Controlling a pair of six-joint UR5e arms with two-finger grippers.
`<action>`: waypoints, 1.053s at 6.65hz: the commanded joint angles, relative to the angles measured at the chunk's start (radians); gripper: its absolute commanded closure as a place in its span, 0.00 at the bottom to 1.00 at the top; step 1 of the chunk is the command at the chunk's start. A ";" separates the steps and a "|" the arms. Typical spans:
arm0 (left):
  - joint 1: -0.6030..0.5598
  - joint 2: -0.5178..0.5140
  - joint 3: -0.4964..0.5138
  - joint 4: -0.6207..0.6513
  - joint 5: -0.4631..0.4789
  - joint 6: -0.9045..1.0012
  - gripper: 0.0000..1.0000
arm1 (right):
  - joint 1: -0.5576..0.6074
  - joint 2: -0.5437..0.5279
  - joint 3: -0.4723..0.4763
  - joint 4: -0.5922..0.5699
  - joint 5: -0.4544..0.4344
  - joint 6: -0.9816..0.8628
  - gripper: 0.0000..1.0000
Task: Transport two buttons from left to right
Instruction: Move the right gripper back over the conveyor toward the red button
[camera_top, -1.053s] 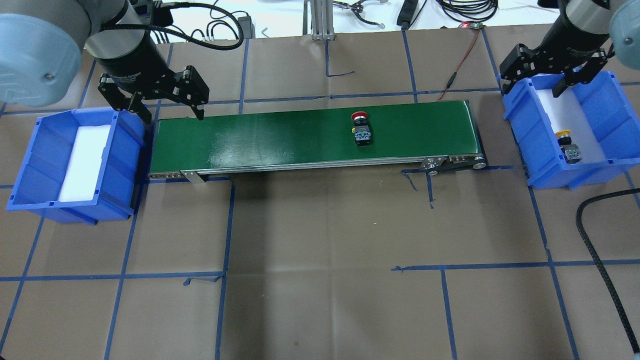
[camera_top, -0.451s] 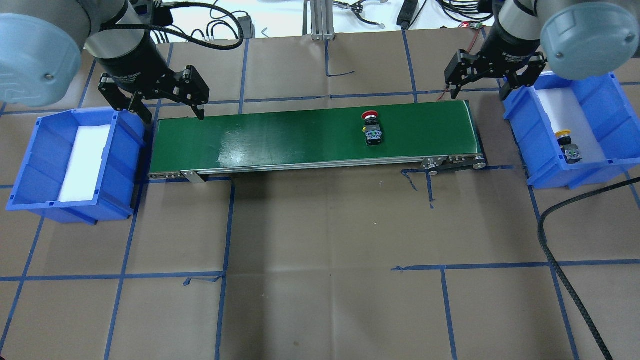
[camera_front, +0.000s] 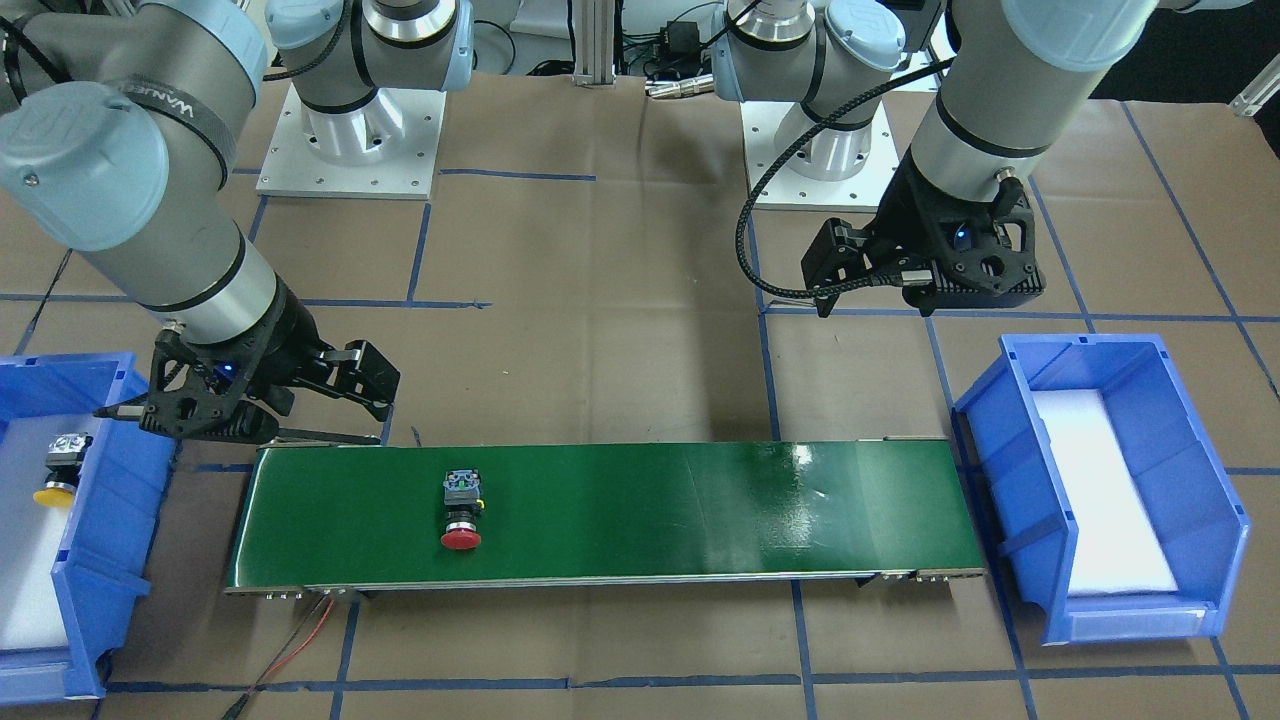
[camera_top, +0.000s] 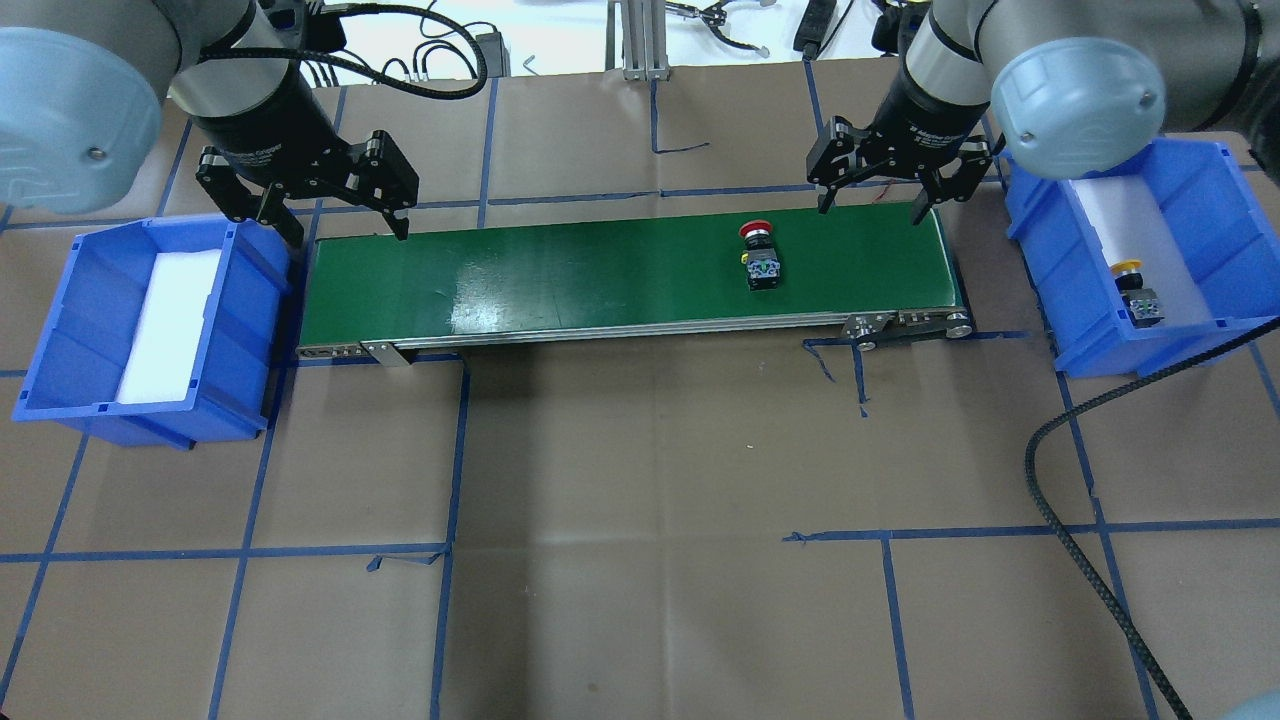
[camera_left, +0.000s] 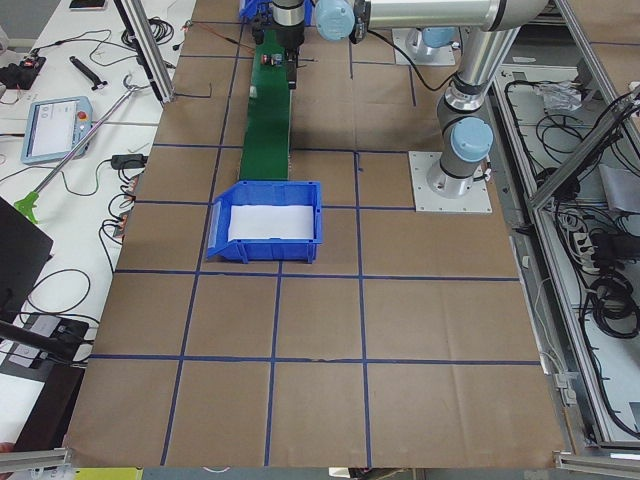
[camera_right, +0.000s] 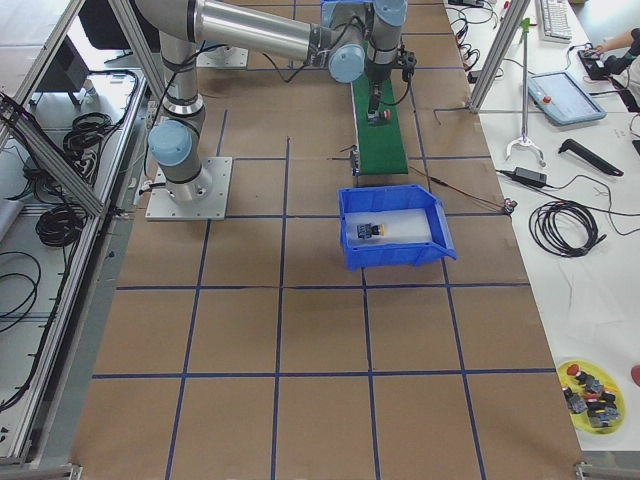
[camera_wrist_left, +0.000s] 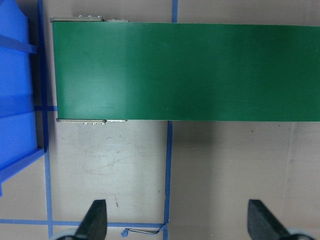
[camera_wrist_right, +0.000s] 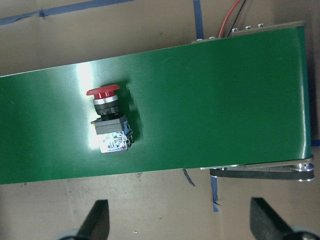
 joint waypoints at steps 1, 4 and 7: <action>0.000 -0.001 0.000 0.000 0.000 0.001 0.00 | 0.002 0.065 -0.005 -0.050 0.018 0.003 0.01; 0.000 -0.001 0.000 0.000 0.000 0.000 0.00 | 0.004 0.138 -0.003 -0.136 0.016 0.004 0.02; 0.000 0.002 0.000 0.000 0.001 0.000 0.00 | 0.006 0.190 -0.002 -0.149 0.010 0.003 0.04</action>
